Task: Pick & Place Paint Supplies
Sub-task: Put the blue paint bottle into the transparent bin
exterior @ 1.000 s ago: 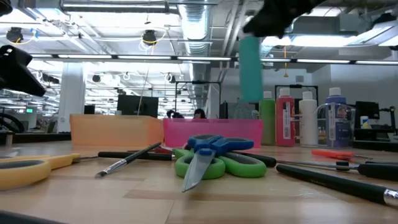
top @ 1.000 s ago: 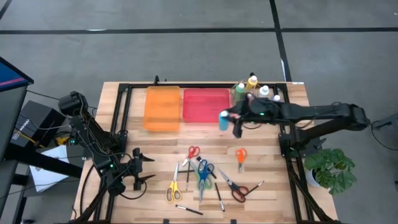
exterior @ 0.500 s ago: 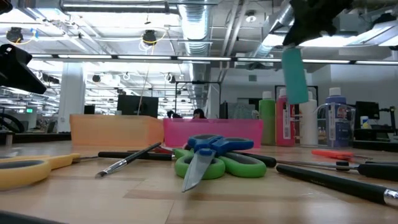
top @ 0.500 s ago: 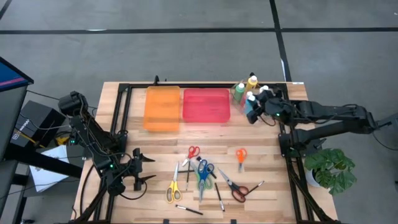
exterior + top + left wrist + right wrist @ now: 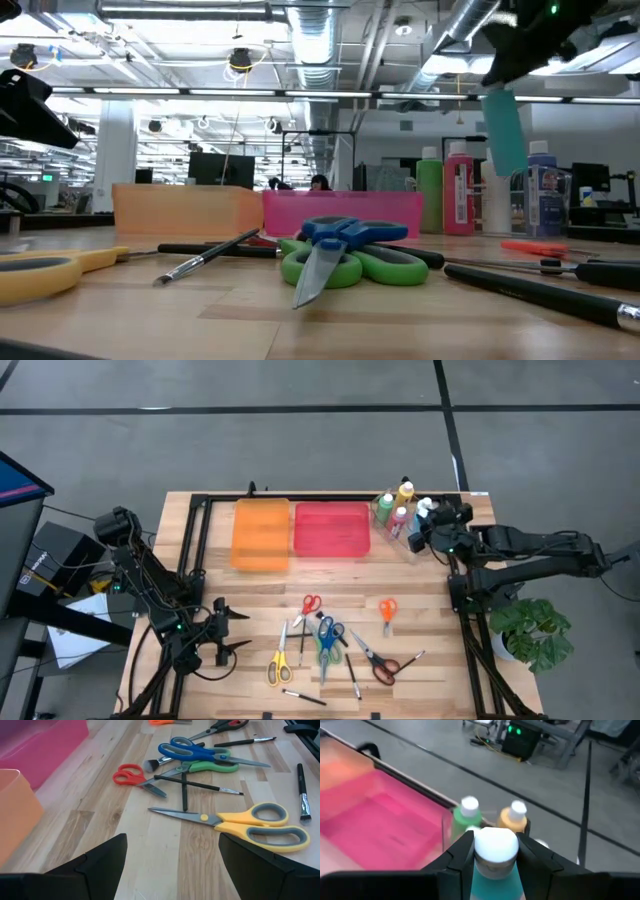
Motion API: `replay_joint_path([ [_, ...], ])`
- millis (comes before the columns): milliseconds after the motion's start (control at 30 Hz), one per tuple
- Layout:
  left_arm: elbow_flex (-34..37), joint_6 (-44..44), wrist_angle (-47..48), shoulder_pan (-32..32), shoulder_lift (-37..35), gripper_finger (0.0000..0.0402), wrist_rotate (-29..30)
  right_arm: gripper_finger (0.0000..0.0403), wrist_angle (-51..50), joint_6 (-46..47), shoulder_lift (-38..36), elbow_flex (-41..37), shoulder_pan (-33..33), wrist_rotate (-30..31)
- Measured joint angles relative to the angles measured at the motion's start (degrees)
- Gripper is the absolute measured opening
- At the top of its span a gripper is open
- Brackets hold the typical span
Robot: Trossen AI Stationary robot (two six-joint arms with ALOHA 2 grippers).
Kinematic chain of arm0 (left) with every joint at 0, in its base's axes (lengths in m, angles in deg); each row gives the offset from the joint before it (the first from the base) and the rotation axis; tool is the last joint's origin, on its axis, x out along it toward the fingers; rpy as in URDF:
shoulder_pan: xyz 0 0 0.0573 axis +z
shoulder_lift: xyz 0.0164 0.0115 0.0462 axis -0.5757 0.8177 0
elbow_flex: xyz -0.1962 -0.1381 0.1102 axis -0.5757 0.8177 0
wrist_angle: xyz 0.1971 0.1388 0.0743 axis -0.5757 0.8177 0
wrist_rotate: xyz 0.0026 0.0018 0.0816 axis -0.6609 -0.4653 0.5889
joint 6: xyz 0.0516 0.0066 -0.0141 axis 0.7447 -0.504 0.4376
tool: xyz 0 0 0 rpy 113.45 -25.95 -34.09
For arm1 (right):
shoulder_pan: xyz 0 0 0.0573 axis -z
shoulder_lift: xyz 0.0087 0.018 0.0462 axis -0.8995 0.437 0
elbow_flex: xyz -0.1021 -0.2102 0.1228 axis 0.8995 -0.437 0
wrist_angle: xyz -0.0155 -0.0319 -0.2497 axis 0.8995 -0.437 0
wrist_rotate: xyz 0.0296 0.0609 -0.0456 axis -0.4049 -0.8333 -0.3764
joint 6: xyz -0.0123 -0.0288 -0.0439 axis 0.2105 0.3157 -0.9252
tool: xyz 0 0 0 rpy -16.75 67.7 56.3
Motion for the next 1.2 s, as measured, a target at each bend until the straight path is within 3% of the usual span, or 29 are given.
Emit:
replay_joint_path([
  [600,0.0,0.0,0.0,0.0,0.0,0.0309,0.8,0.0113,10.6,4.0,-0.1,-13.2,1.9,-0.5],
  [1200,0.0,0.0,0.0,0.0,0.0,0.0309,2.1,0.012,12.2,9.3,-1.2,-16.7,2.9,-1.5],
])
